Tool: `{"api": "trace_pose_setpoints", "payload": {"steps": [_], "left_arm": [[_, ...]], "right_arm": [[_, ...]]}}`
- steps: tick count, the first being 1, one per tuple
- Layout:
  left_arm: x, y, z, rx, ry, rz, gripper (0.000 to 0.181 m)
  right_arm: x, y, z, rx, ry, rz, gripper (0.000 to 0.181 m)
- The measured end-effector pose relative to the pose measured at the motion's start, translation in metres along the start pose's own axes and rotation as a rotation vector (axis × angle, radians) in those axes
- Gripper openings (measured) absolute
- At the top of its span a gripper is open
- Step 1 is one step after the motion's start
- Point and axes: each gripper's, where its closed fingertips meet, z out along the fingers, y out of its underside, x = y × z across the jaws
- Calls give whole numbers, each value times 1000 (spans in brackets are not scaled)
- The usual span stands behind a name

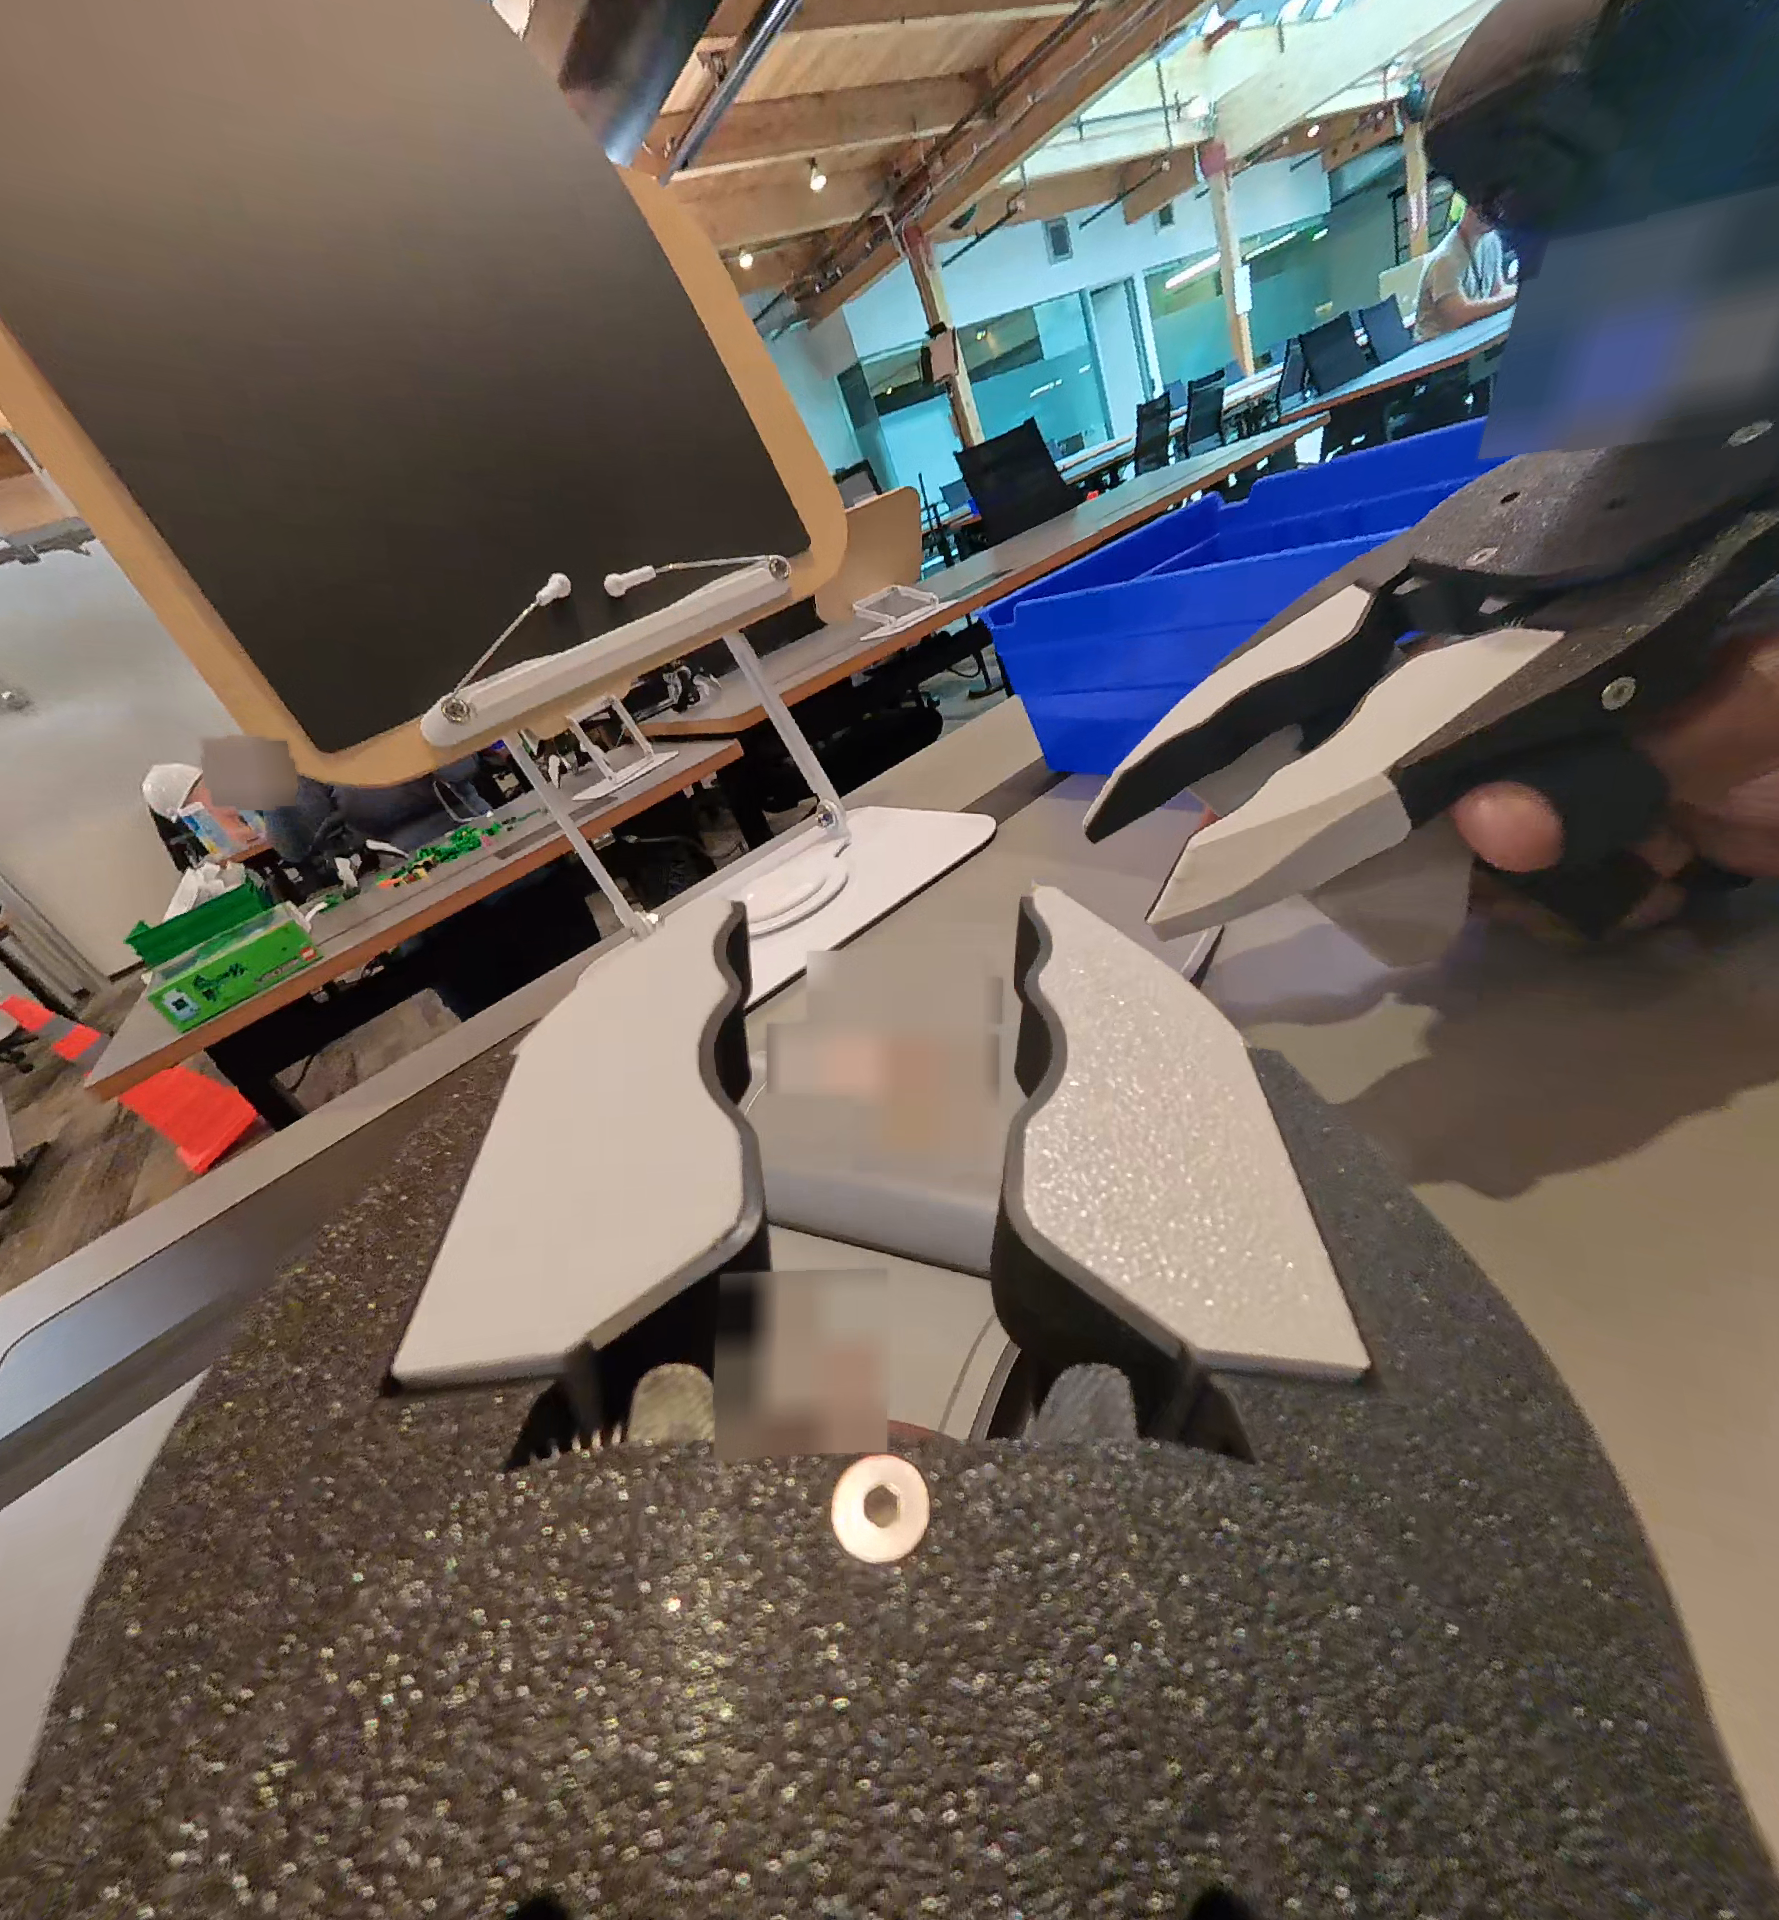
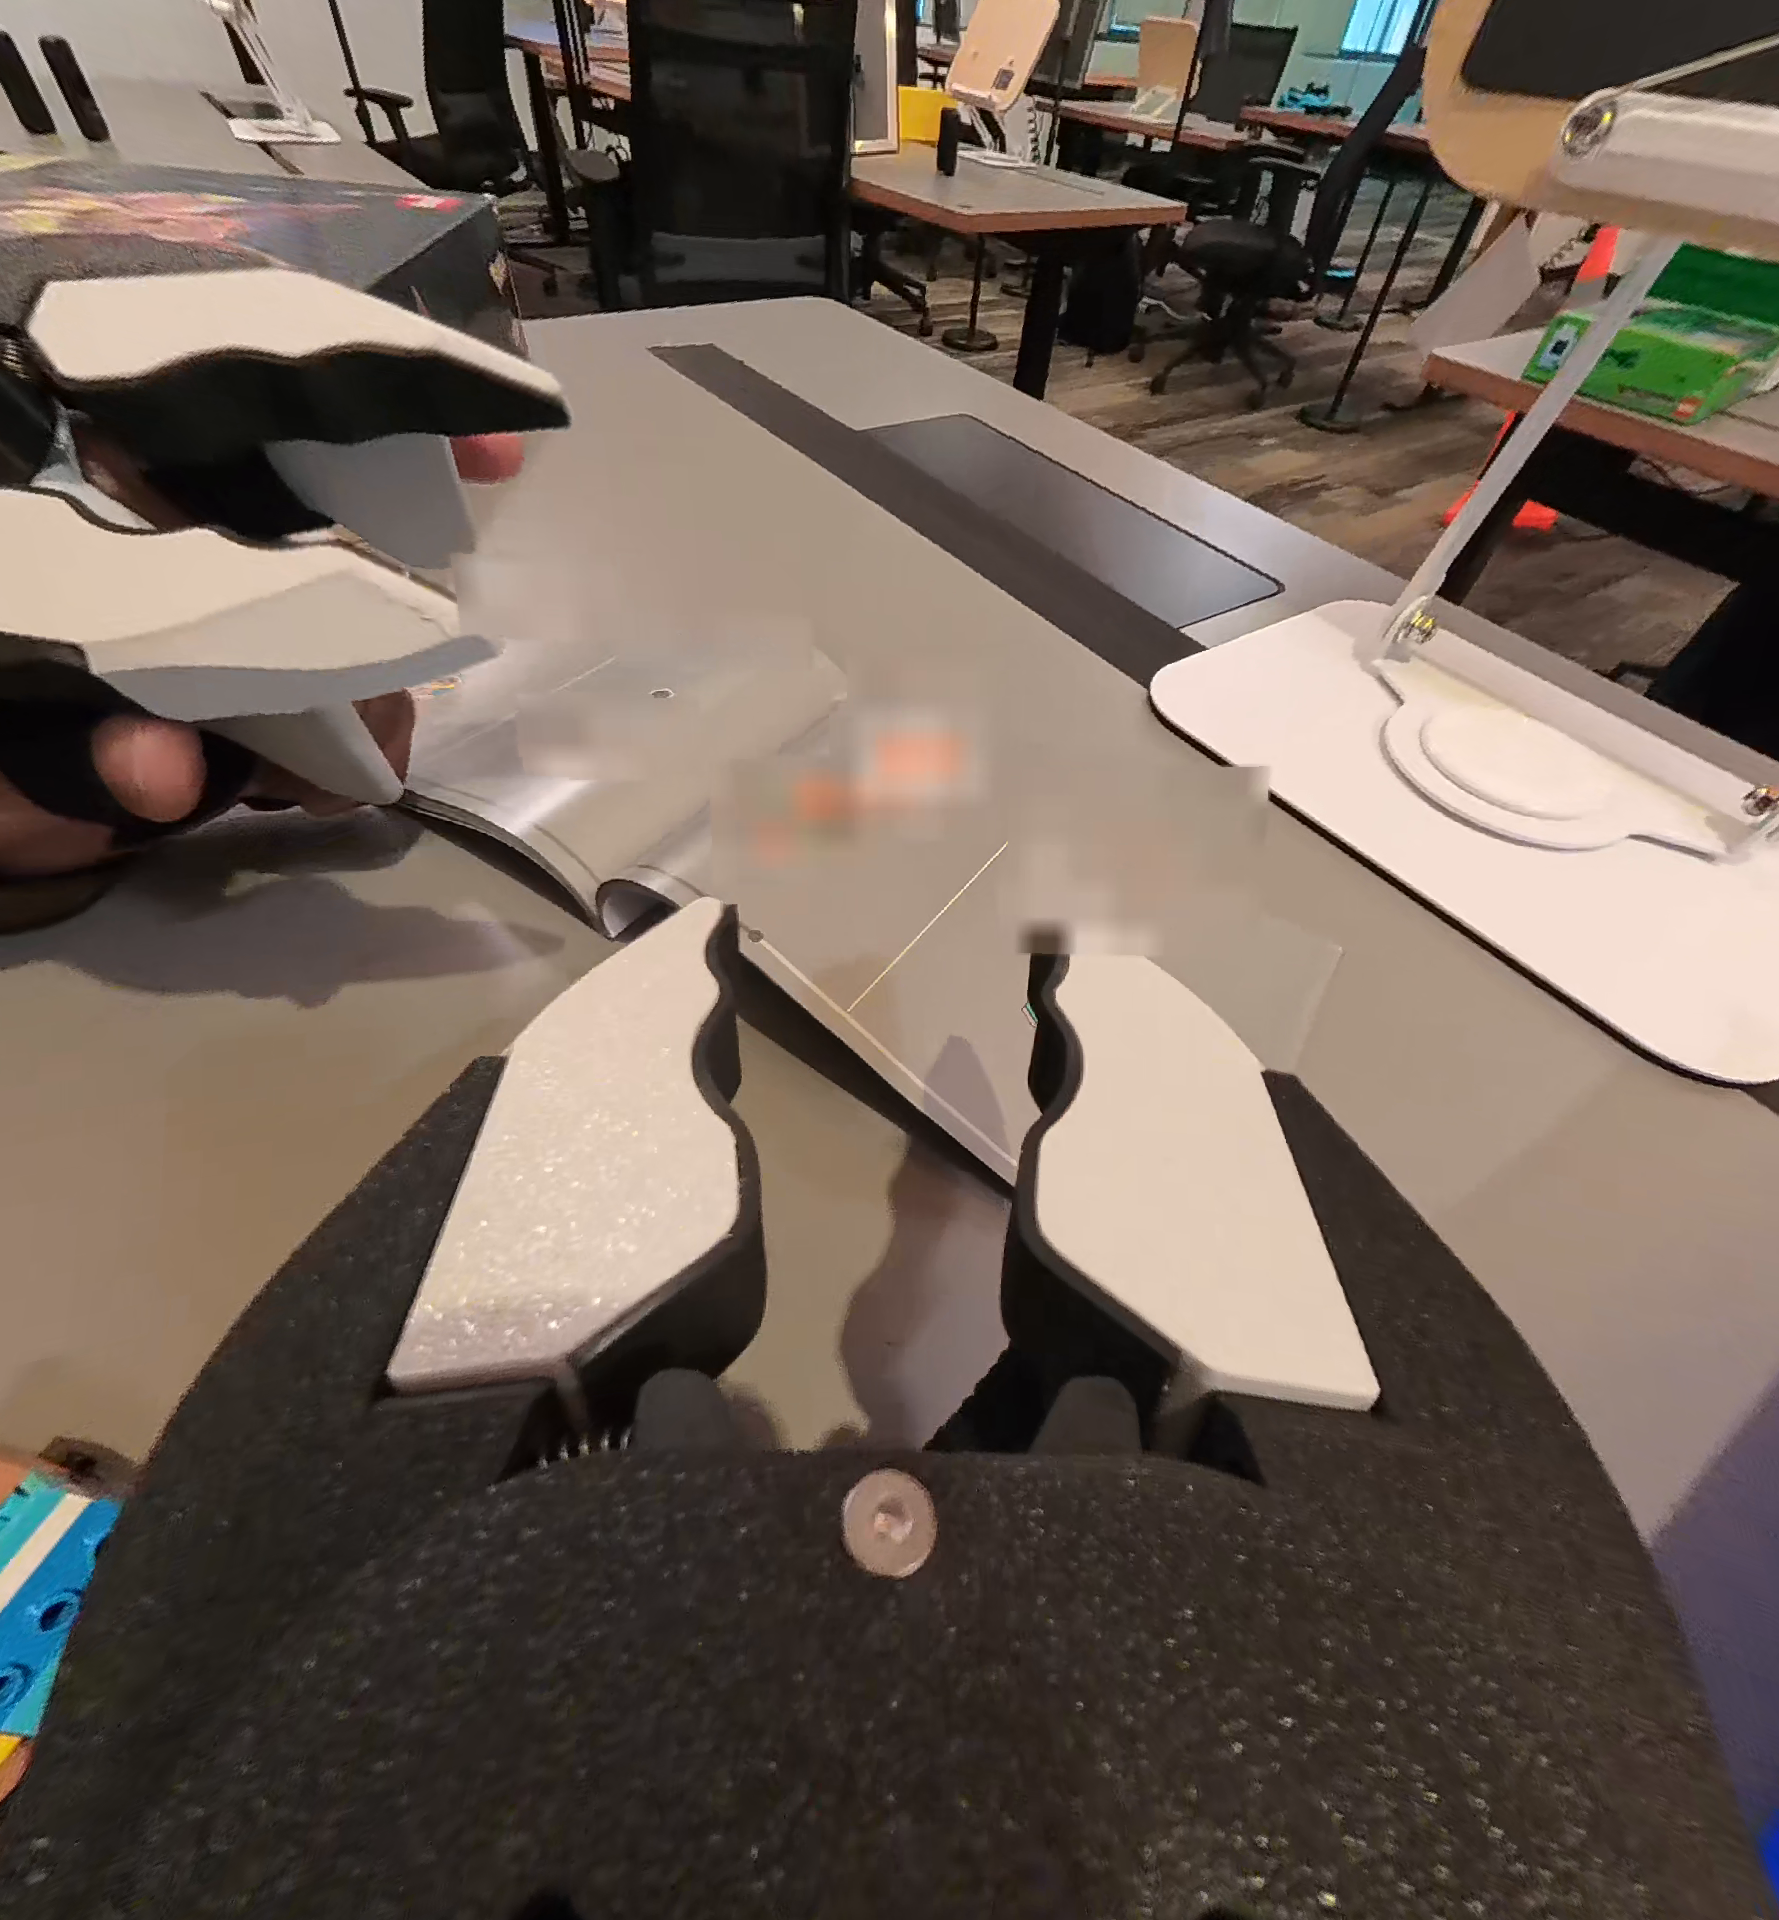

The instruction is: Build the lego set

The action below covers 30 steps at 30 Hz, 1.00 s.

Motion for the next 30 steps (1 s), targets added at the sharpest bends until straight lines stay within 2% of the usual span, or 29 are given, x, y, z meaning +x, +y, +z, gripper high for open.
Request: {"api": "trace_pose_setpoints", "payload": {"steps": [12, 23, 30], "left_arm": [[-1, 17, 4, -121, -34, 16, 47], [11, 23, 7, -205, -18, 67, 44], [14, 23, 6, -228, -3, 91, 41]], "right_arm": [[-9, 8, 4, -61, 26, -122, 50], [1, 10, 2, -69, -6, 7, 46], [7, 23, -5, -159, 139, -90, 53]]}}
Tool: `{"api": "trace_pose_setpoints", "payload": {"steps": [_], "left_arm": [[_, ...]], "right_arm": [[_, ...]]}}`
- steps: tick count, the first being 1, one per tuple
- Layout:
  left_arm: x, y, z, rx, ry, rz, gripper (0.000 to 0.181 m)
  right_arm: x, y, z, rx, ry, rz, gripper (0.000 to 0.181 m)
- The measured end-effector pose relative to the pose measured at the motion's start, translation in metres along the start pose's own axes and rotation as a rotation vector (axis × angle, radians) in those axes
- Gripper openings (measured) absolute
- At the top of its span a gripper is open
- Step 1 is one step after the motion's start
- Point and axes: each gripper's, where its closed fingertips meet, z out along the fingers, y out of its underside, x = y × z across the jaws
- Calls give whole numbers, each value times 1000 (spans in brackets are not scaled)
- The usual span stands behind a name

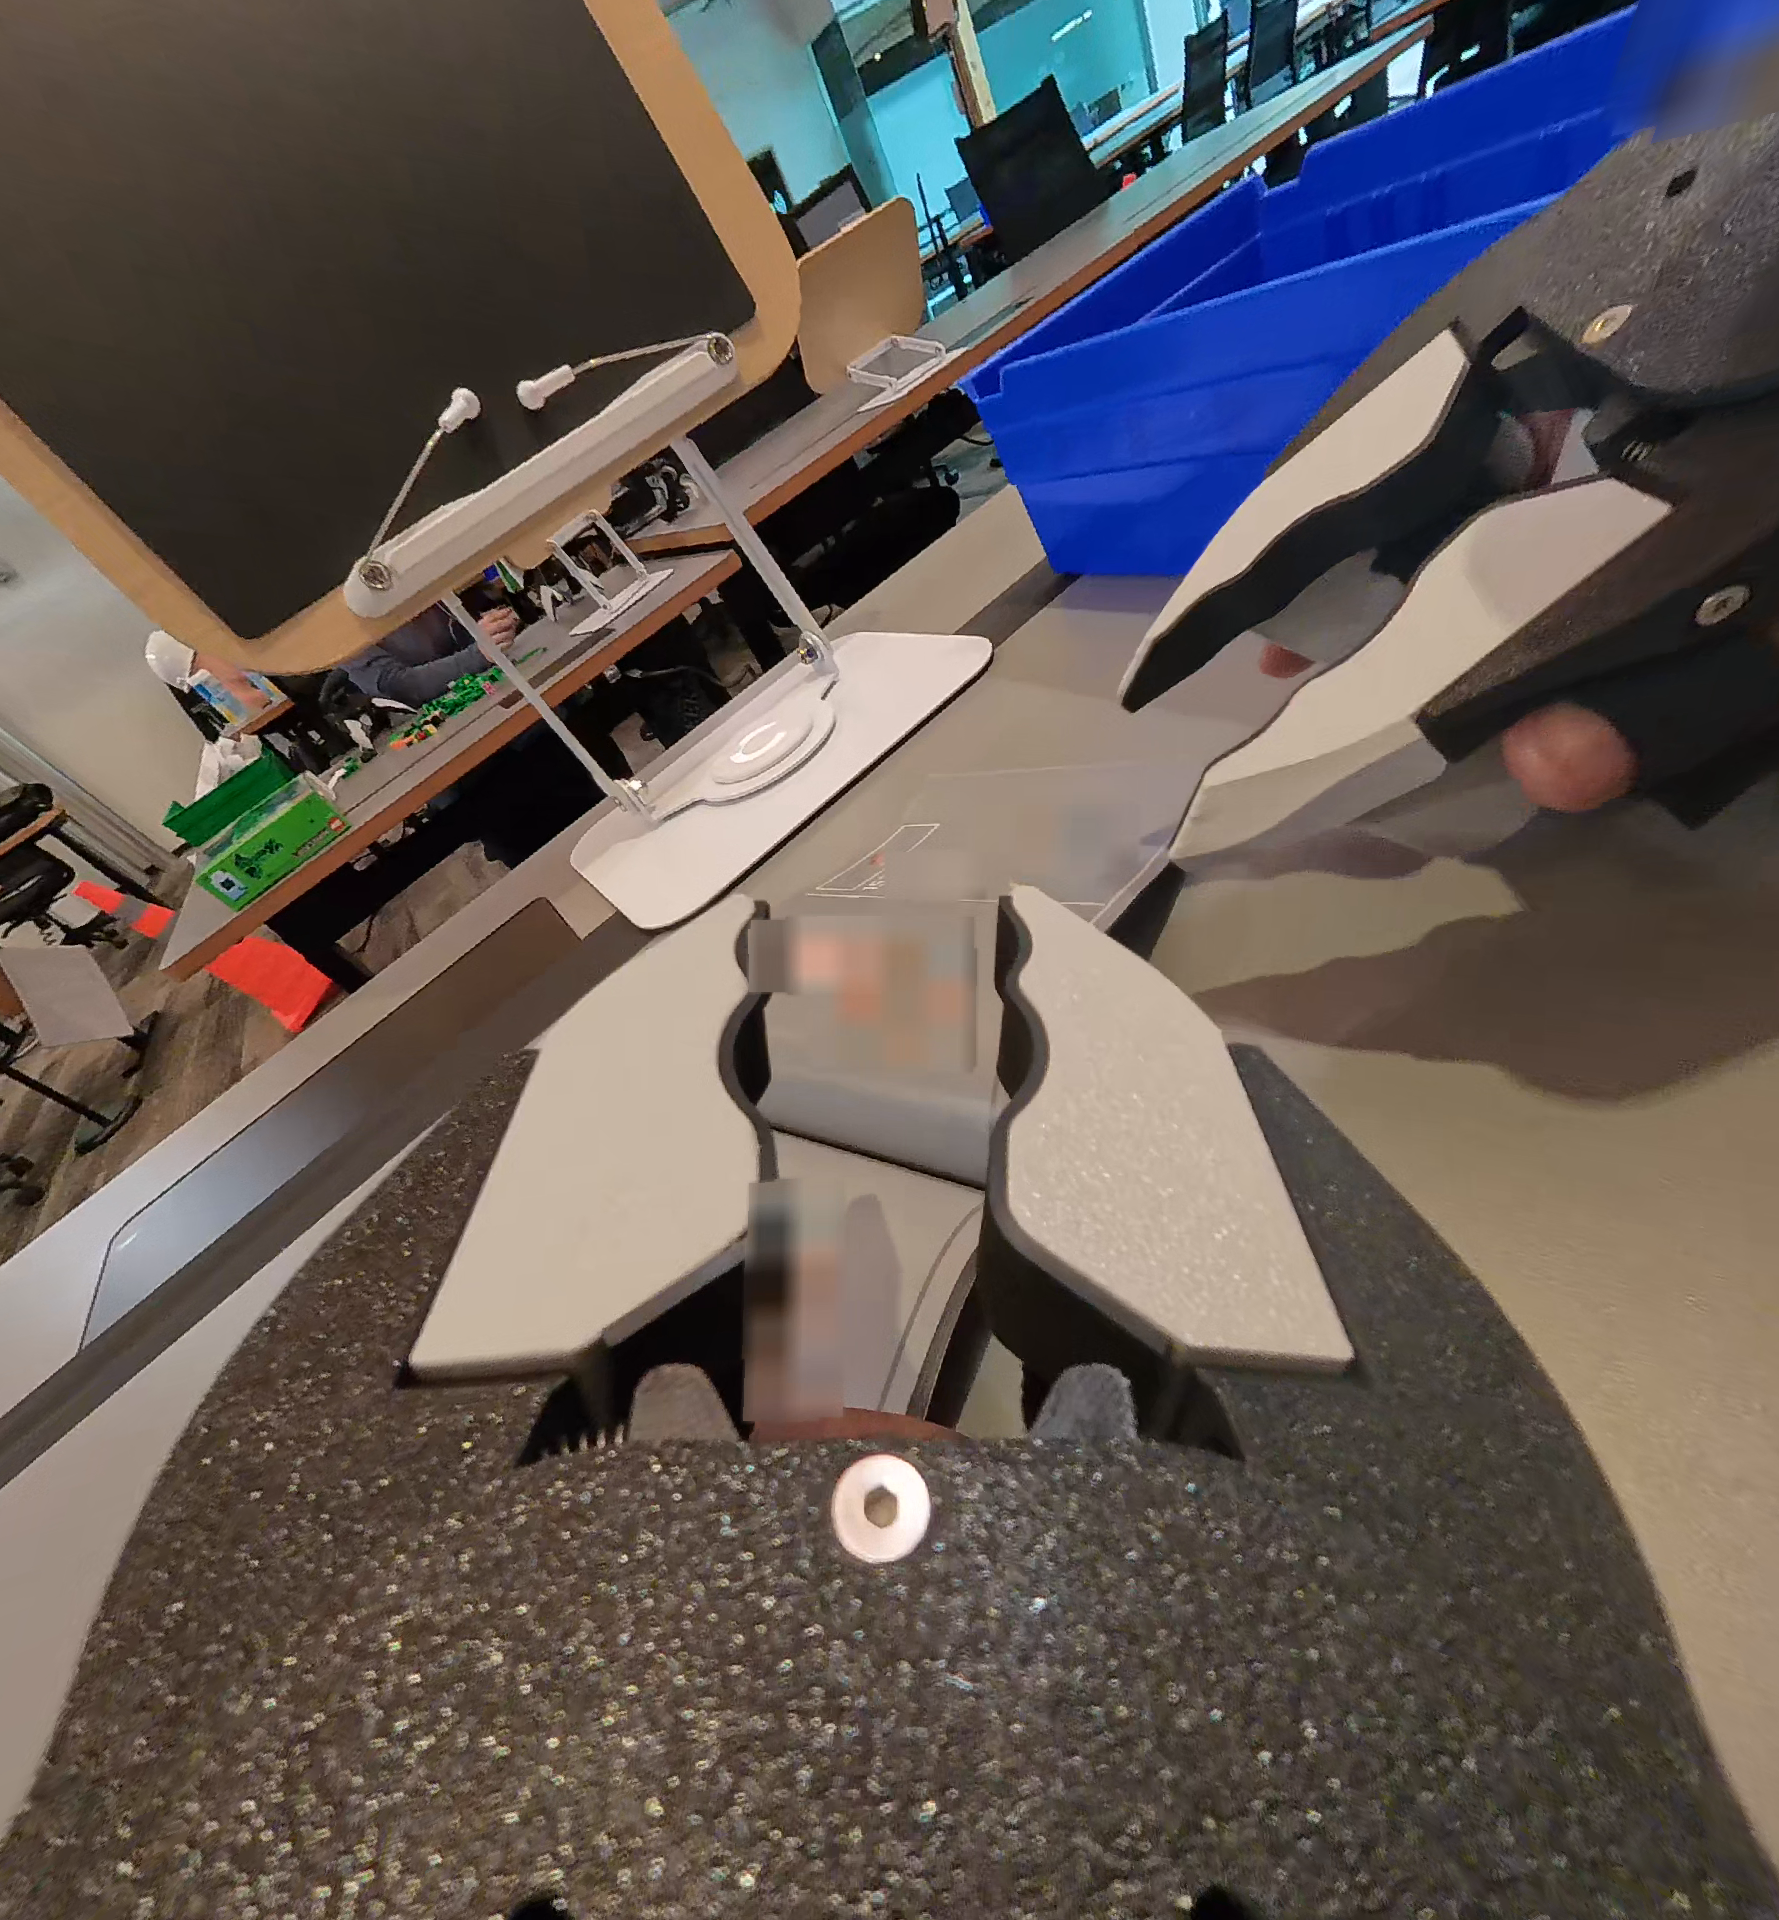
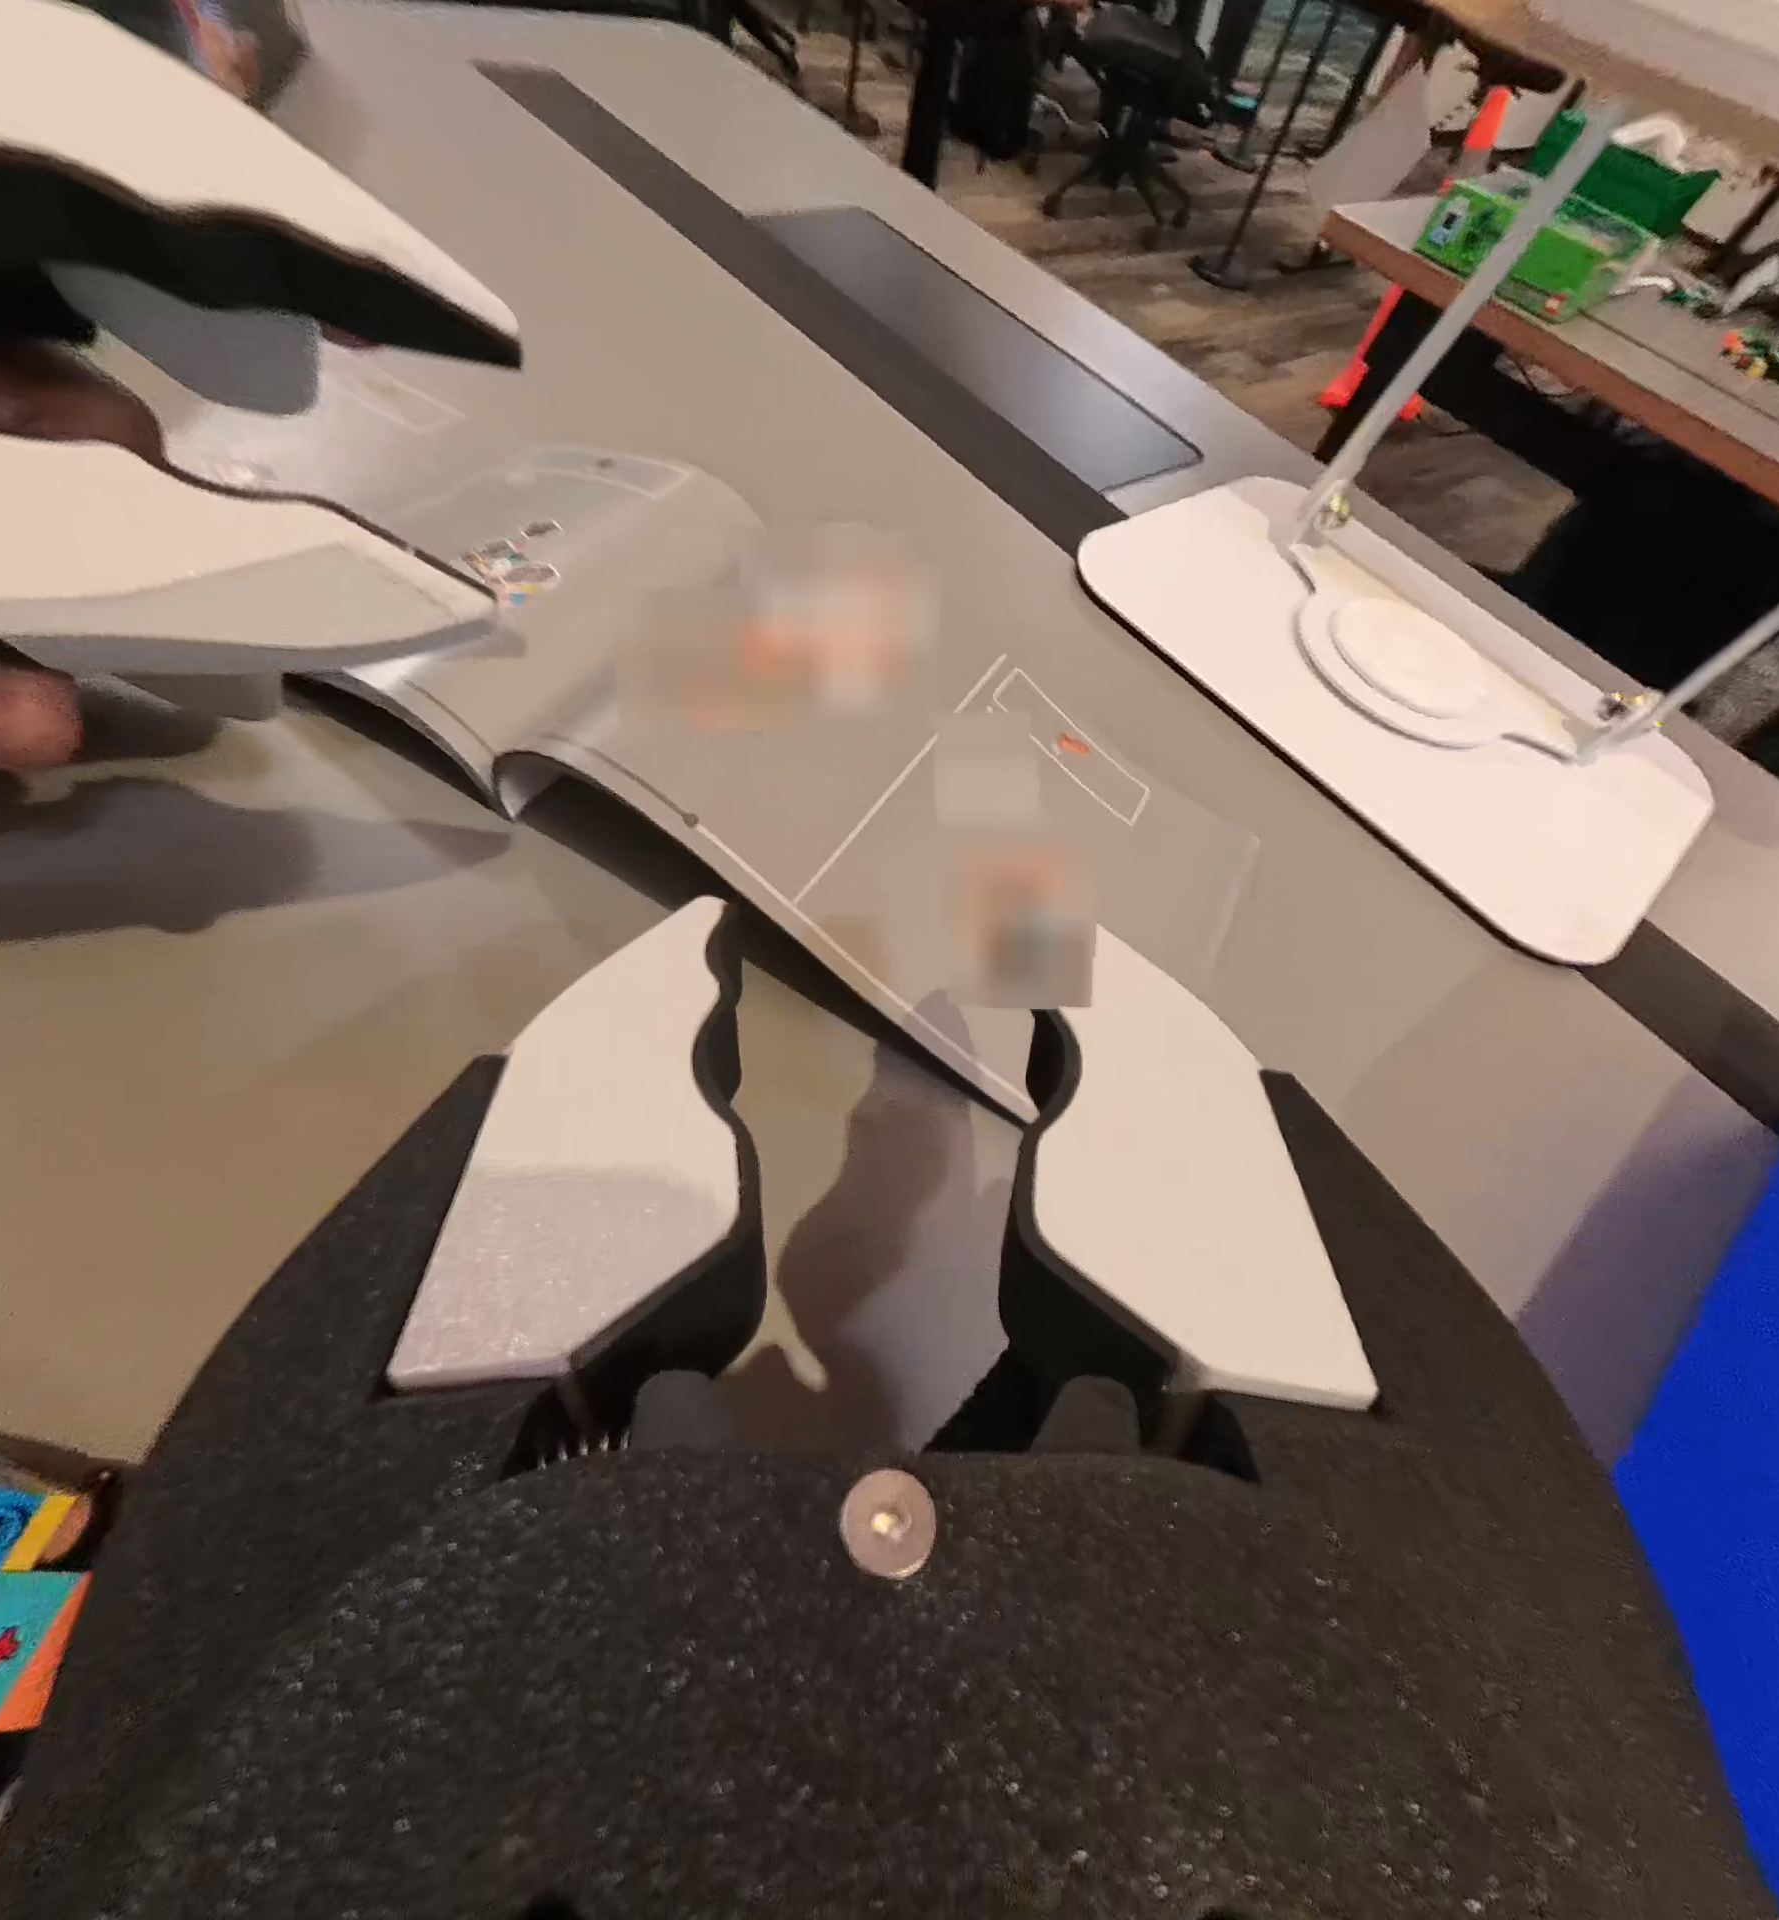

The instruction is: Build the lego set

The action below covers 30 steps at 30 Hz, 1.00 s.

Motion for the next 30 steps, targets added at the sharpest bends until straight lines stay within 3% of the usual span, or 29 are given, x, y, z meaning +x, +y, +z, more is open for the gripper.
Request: {"api": "trace_pose_setpoints", "payload": {"steps": [10, 21, 30], "left_arm": [[1, -2, -4, -45, 74, -20, 37], [3, -9, -8, -37, 100, -11, 37], [-15, -3, -13, -83, 86, 44, 37]], "right_arm": [[-6, 20, 12, -194, -88, 84, 59], [-27, 25, 32, -368, -134, -33, 57], [-49, 18, 36, -369, -181, -72, 57]]}}
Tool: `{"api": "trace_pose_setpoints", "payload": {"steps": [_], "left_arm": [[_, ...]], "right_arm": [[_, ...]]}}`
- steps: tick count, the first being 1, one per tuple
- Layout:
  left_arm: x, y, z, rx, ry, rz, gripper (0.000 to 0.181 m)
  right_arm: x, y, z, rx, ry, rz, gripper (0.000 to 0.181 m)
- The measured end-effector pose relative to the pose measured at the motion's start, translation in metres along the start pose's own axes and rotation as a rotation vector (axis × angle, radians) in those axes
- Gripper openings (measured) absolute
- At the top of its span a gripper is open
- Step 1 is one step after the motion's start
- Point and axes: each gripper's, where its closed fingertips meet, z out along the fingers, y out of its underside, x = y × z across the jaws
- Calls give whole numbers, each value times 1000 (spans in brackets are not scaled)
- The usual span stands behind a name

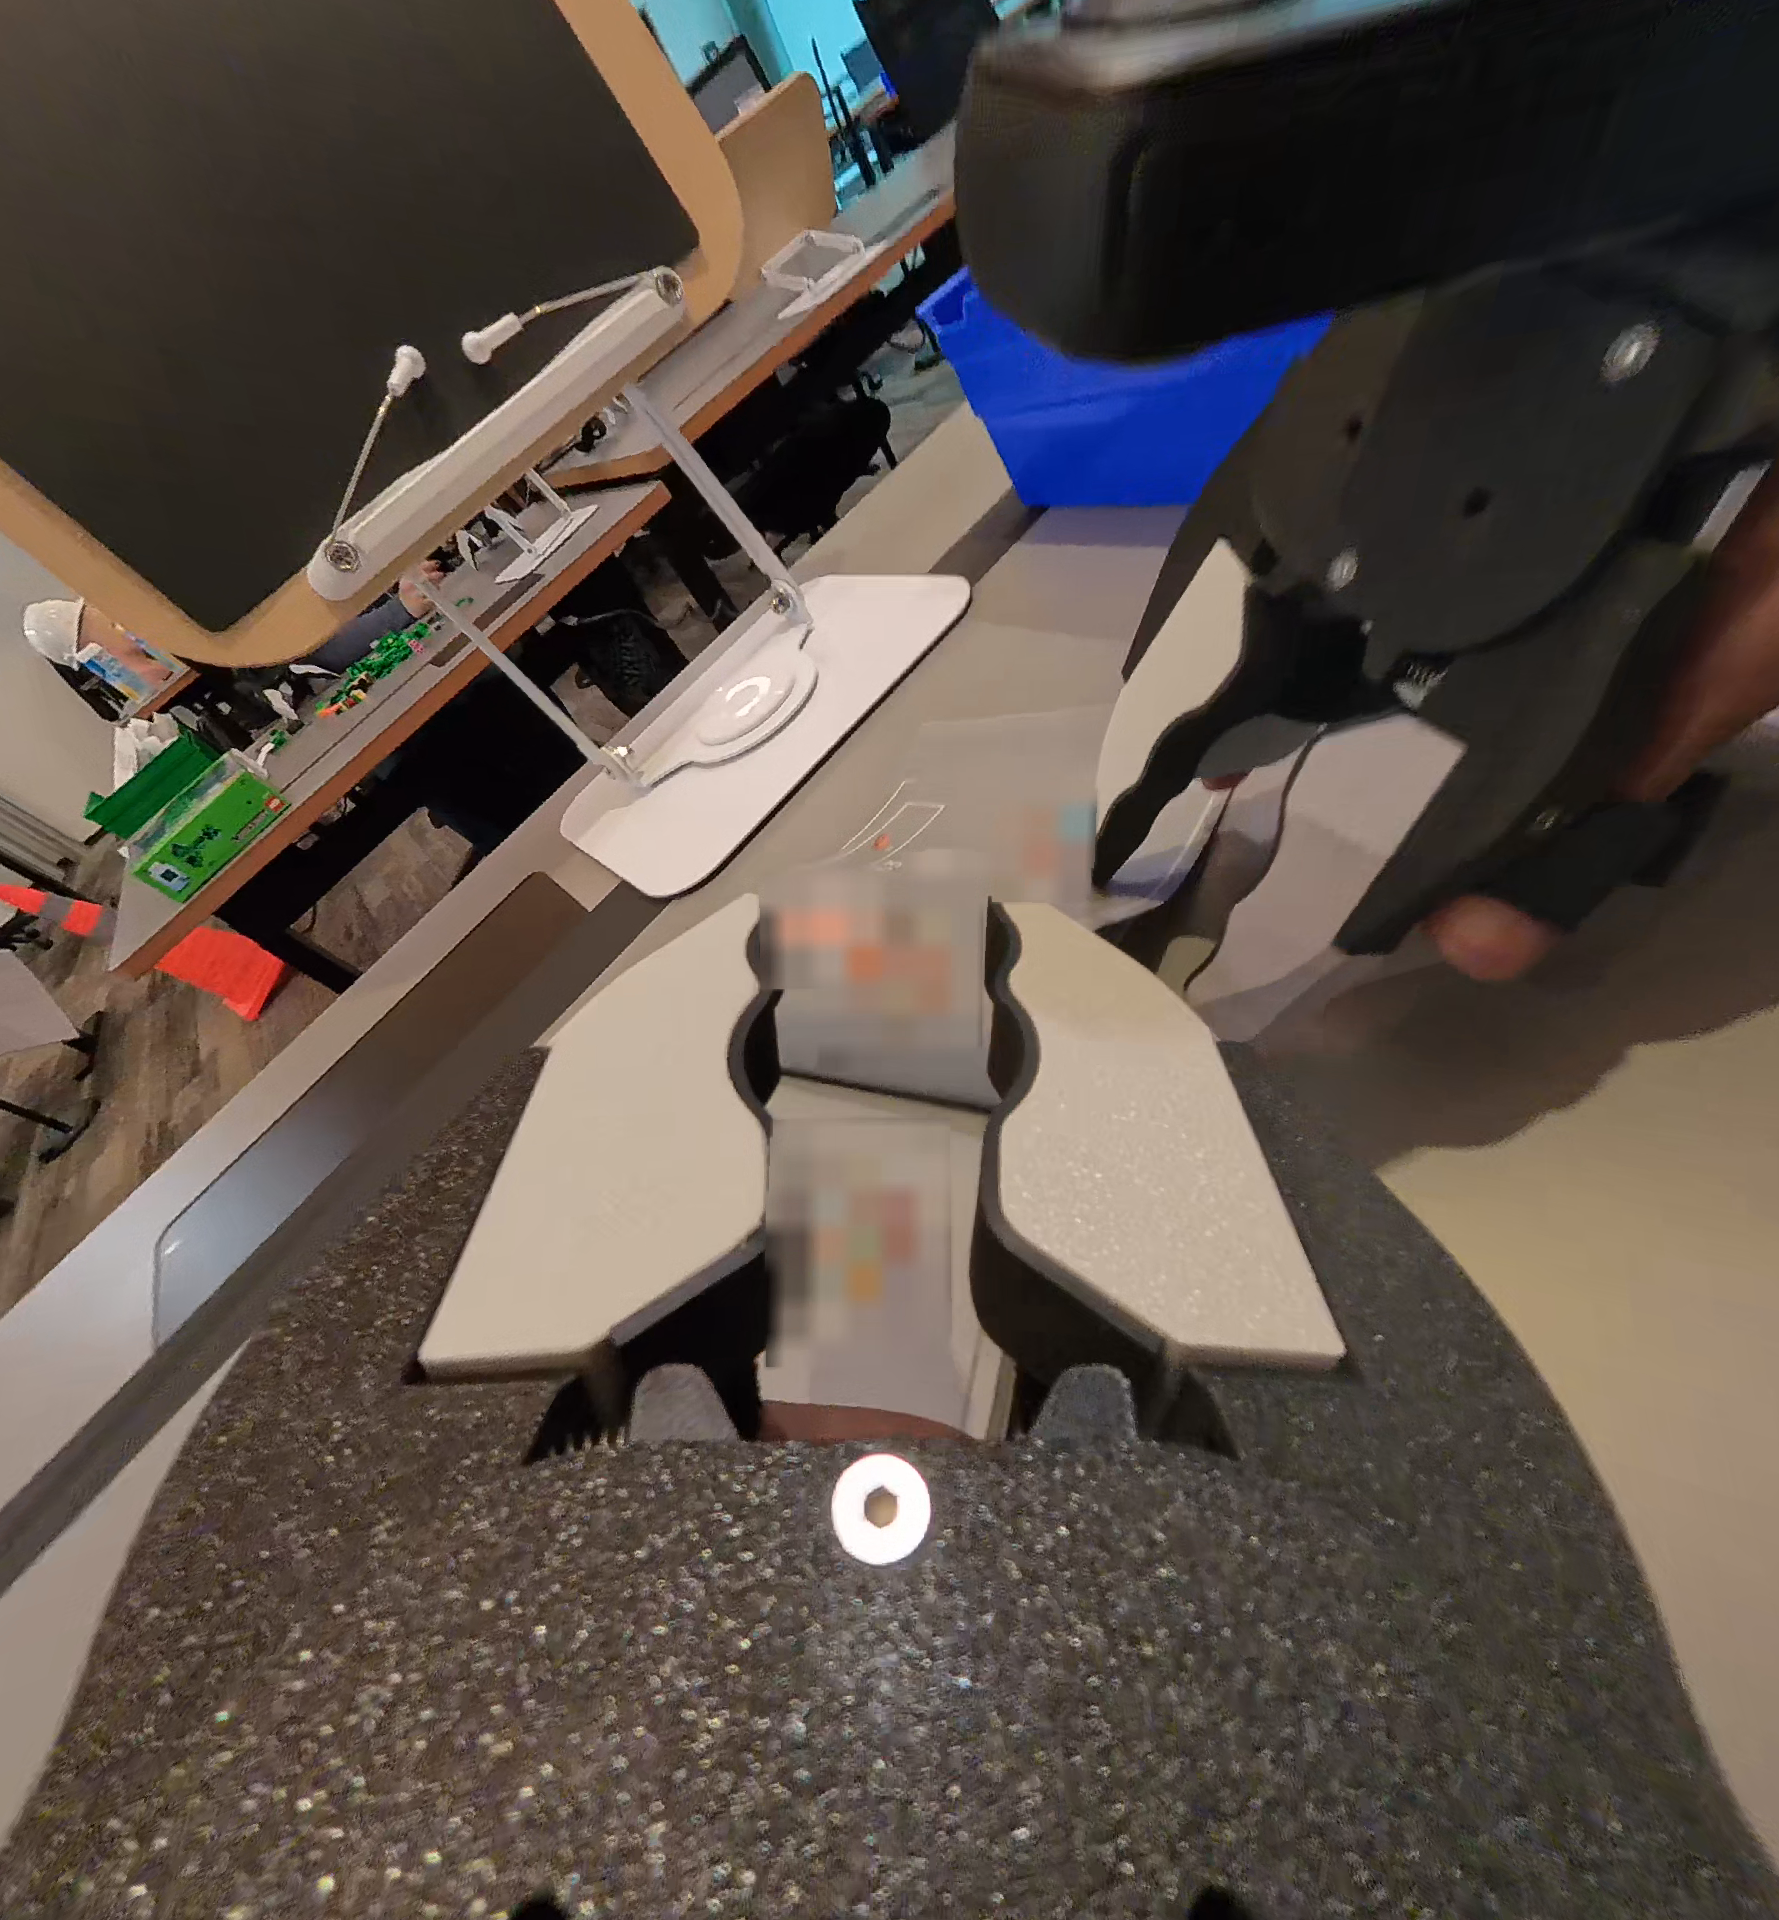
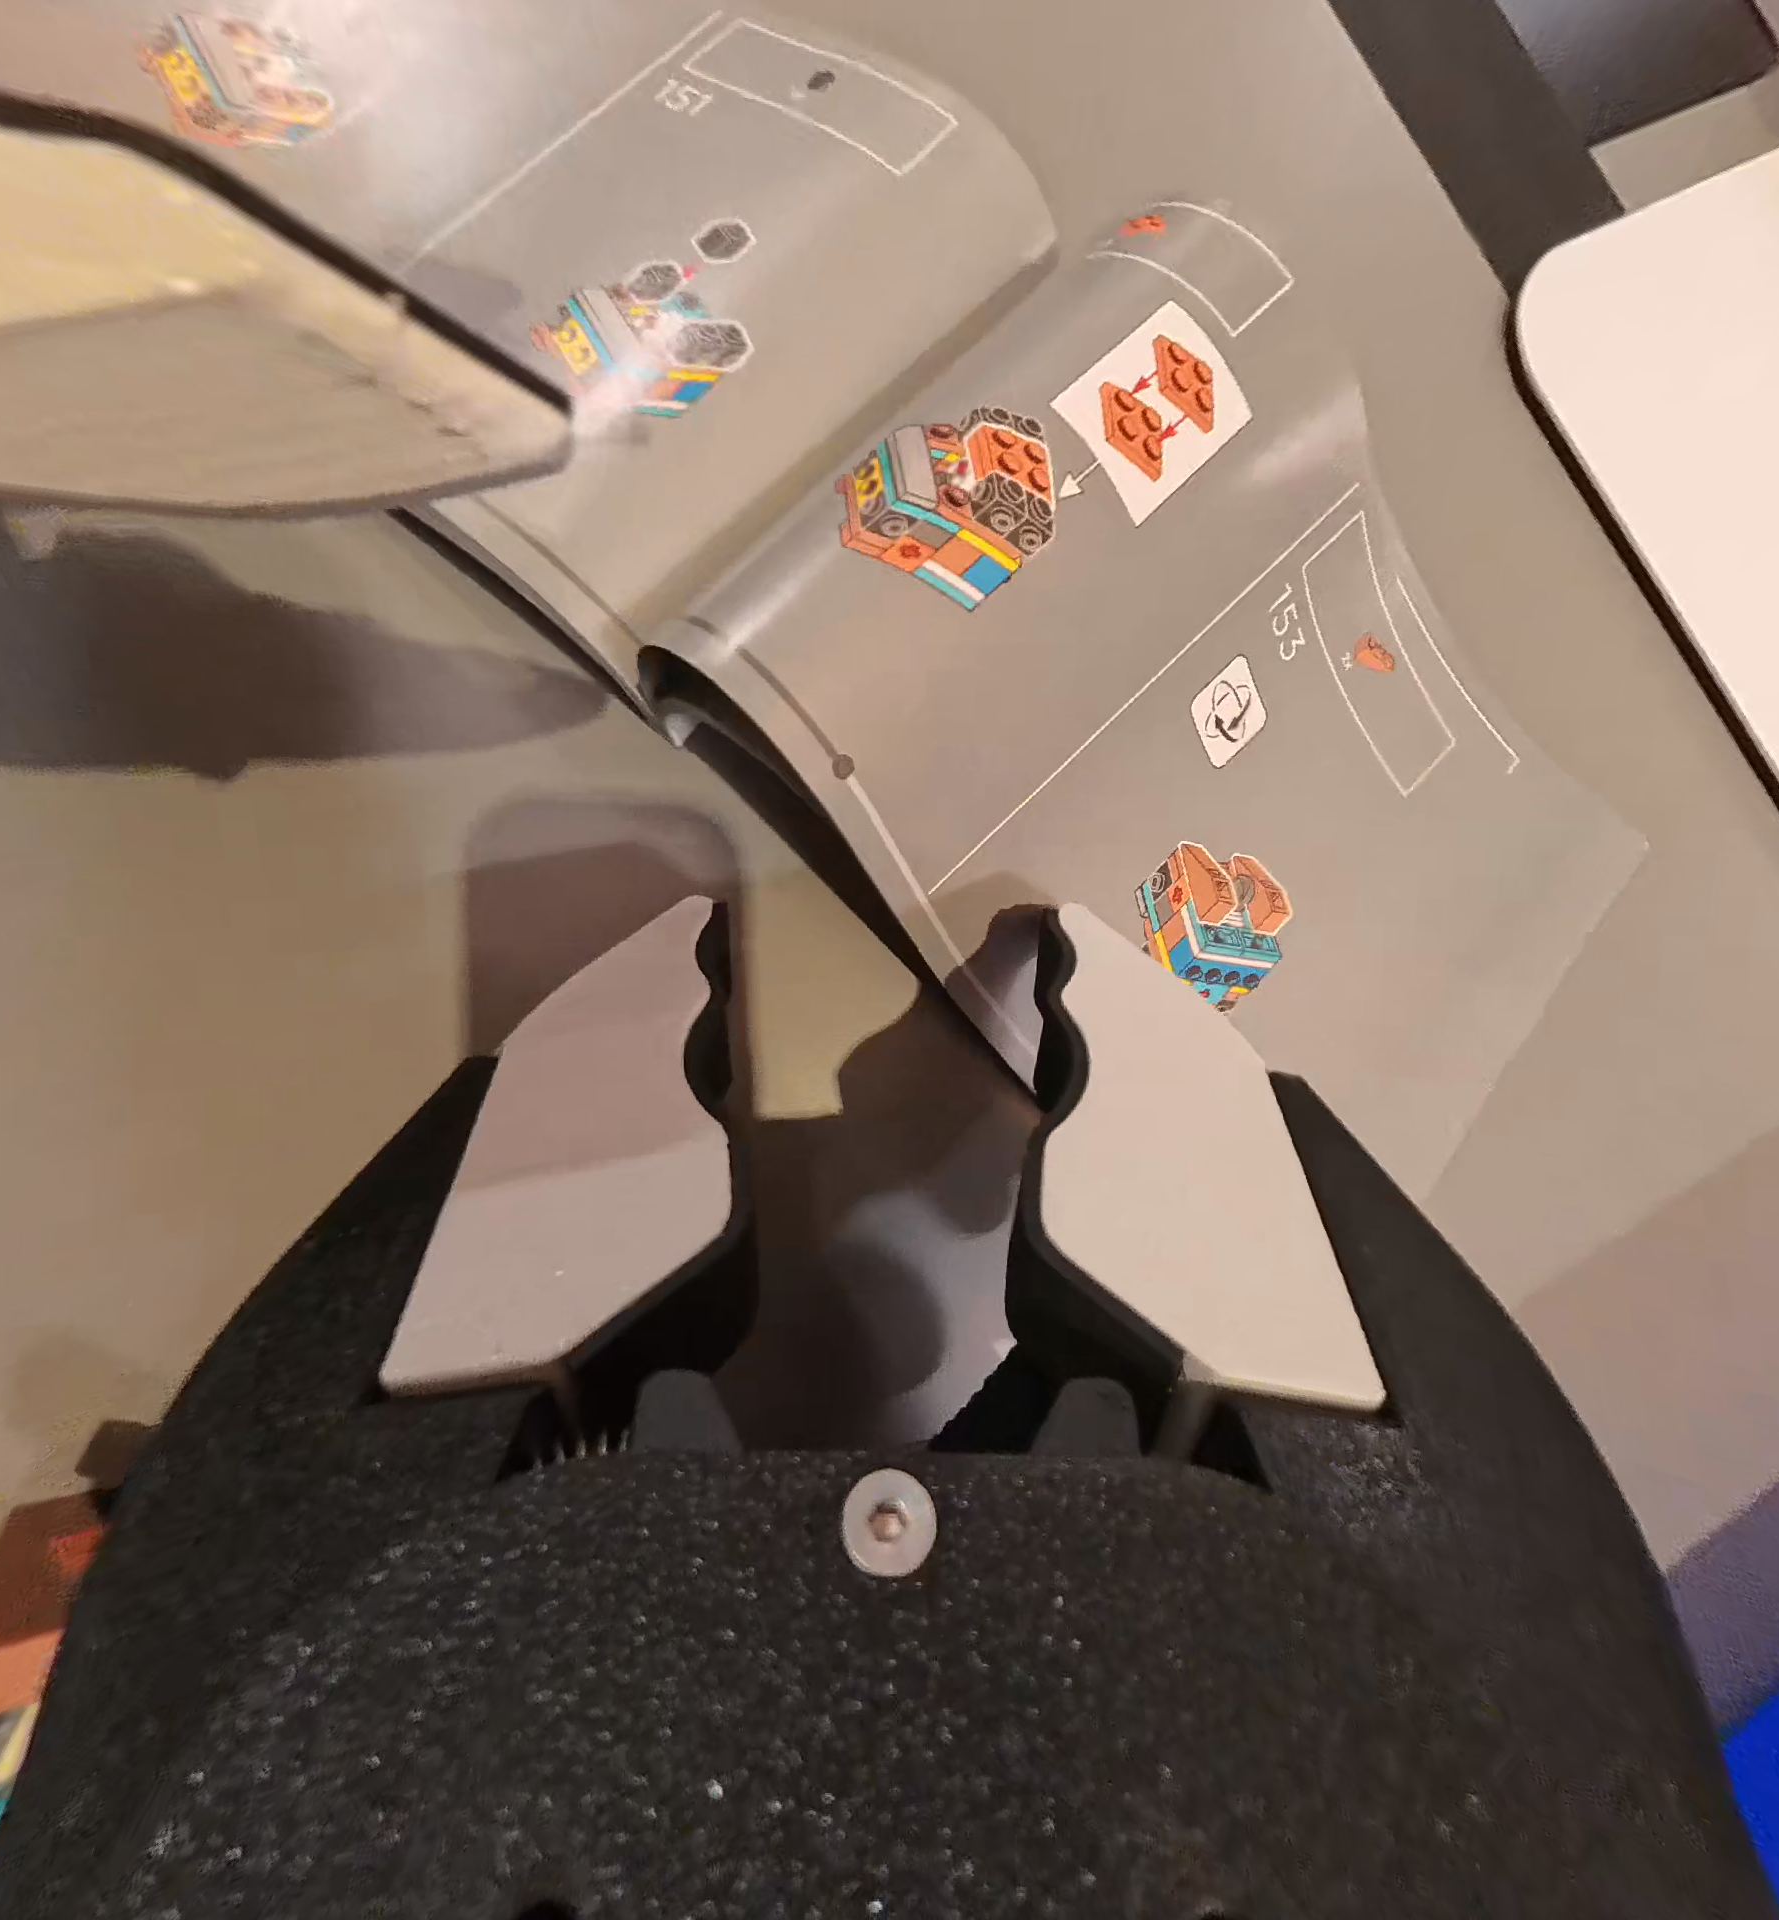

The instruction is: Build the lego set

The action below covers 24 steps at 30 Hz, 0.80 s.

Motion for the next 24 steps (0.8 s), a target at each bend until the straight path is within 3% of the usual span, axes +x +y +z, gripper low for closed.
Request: {"api": "trace_pose_setpoints", "payload": {"steps": [4, 9, 15, 24], "left_arm": [[3, 20, -2, -100, 90, 66, 39], [15, 29, 2, -125, 140, 97, 43], [6, 36, 6, -170, 23, 235, 43], [4, 37, 4, -174, 4, 221, 43]], "right_arm": [[-5, -8, -3, 22, -12, -9, 56], [-13, -17, -5, 47, -34, -18, 56], [-22, -26, -7, 88, -61, -41, 55], [-12, -31, -16, 146, -15, -47, 56]]}}
